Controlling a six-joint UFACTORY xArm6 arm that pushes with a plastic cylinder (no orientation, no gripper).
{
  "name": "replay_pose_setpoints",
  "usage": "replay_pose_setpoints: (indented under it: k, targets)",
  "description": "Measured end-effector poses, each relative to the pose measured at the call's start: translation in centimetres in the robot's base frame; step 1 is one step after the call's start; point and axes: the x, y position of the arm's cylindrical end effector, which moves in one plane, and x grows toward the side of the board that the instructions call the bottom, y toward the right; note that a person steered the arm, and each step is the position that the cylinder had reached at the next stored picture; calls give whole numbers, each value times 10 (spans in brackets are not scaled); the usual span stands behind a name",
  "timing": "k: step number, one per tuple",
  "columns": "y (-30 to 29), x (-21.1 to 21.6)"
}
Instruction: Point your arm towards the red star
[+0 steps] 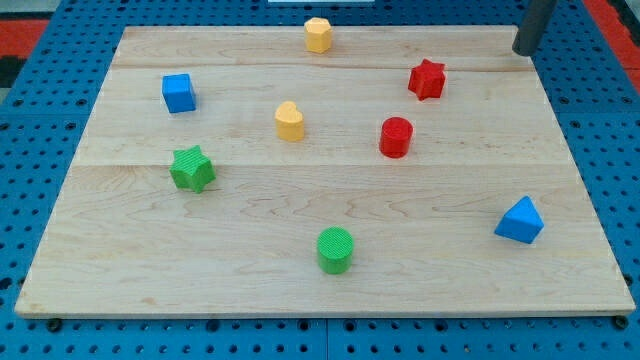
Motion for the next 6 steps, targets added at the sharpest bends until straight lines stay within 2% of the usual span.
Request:
replay_pose_setpoints:
  k: [3,4,5,6]
  targets:
    - [-18,17]
    - [-67,59]
    - [-128,74]
    - [-170,65]
